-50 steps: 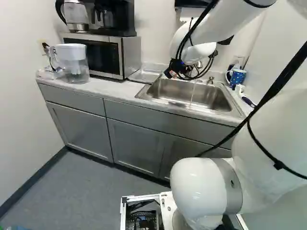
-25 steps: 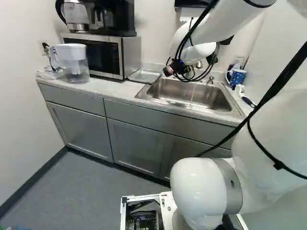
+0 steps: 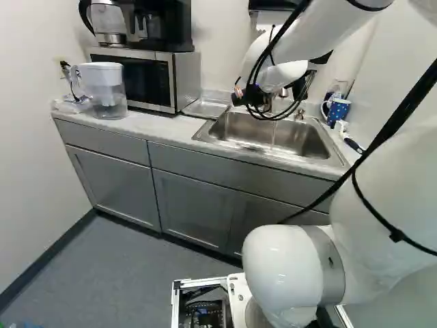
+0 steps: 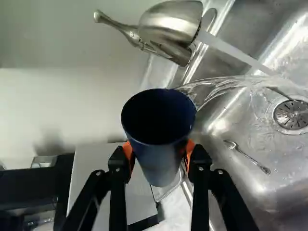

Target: Rinse the cup and place it in the tray

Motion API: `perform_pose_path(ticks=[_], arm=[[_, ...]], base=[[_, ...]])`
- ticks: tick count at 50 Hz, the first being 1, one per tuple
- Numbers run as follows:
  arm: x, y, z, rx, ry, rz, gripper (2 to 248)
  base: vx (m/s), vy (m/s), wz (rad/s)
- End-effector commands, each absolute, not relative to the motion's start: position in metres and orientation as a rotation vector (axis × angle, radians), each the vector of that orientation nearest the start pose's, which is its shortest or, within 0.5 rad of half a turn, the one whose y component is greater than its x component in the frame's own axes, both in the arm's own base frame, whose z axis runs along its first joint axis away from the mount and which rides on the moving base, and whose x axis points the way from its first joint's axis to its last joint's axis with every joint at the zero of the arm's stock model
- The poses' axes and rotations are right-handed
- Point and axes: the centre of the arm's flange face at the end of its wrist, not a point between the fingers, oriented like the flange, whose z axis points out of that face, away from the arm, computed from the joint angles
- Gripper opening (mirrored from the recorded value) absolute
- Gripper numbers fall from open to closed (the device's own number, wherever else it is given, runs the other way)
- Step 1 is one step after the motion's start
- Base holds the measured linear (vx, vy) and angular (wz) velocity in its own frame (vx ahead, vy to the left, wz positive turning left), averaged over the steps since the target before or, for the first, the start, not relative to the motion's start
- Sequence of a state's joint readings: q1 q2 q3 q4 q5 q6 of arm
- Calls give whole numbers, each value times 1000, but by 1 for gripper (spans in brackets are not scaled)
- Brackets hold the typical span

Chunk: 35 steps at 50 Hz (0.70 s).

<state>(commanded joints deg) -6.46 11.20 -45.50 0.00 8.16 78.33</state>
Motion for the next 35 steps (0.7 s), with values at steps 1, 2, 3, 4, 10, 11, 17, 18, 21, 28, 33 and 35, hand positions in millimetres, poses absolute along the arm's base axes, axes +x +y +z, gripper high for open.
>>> perform_pose_path(ticks=[1, 2, 3, 4, 10, 11, 17, 18, 21, 28, 33, 35], arm=[[441, -50, 600, -1633, 1507, -1138, 121], [441, -50, 600, -1623, 1514, -1133, 121], [441, -50, 600, -1613, 1520, -1127, 121], [441, -50, 600, -1603, 1527, -1121, 121], [441, -50, 600, -1544, 1567, -1087, 121], [441, -50, 600, -1535, 1573, -1081, 121], [441, -50, 600, -1475, 1611, -1046, 121], [441, -50, 600, -1465, 1617, -1040, 121], [441, -50, 600, -1435, 1635, -1023, 121], [441, -50, 600, -1364, 1675, -981, 121], [441, -50, 600, -1314, 1702, -951, 121], [441, -50, 600, -1293, 1713, -939, 121]], base=[[0, 0, 0], [0, 0, 0], [0, 0, 0], [0, 0, 0], [0, 0, 0], [0, 0, 0], [0, 0, 0], [0, 0, 0], [0, 0, 0], [0, 0, 0], [0, 0, 0], [0, 0, 0]])
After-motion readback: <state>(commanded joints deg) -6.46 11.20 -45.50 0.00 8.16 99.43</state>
